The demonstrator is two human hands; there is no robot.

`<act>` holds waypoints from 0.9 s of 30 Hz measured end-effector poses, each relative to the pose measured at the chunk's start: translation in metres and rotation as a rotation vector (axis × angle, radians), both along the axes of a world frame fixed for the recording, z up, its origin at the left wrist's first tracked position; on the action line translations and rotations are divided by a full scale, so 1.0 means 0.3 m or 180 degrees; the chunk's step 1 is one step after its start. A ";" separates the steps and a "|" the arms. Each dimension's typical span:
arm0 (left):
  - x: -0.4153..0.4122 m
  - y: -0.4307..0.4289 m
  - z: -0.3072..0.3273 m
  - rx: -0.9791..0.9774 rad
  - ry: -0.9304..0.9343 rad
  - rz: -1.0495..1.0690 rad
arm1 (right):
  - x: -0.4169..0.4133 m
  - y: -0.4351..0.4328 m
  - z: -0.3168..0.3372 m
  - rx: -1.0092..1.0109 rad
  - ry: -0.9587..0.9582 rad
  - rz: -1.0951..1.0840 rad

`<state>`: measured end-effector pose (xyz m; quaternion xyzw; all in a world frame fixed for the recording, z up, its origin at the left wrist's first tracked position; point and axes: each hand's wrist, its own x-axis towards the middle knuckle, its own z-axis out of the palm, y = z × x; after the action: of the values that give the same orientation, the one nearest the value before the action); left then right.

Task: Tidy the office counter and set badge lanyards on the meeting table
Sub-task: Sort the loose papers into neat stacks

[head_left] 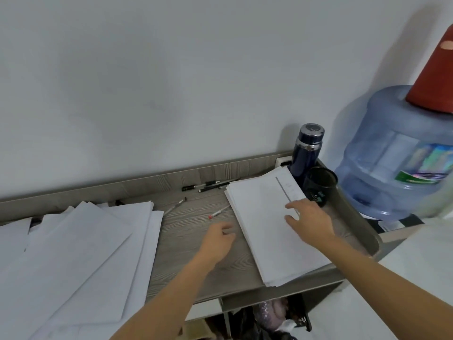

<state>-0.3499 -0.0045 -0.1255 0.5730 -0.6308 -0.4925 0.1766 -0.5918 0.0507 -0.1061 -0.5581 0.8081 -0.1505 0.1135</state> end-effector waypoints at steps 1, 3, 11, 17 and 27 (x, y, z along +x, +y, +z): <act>0.060 -0.015 0.006 -0.0062 -0.0007 0.0216 | 0.054 -0.030 0.012 -0.0100 -0.0237 0.0139; 0.132 -0.041 0.003 -0.0156 -0.0013 0.0491 | 0.119 -0.060 0.029 -0.0142 -0.0787 0.0330; 0.624 -0.073 0.040 -0.0492 -0.0374 0.1210 | 0.551 -0.222 0.003 0.0223 -0.1698 0.0891; 1.177 -0.124 0.008 -0.0675 -0.1334 0.1379 | 0.993 -0.297 0.006 0.0736 -0.3302 0.0430; 1.528 -0.092 -0.059 -0.0516 -0.2535 0.0433 | 1.489 -0.373 -0.049 0.0832 -0.4732 -0.0802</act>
<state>0.1084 -0.0322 -0.1431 0.7434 -0.6473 -0.1682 -0.0047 -0.1449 -0.0613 -0.1207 -0.1958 0.5879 -0.4014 0.6745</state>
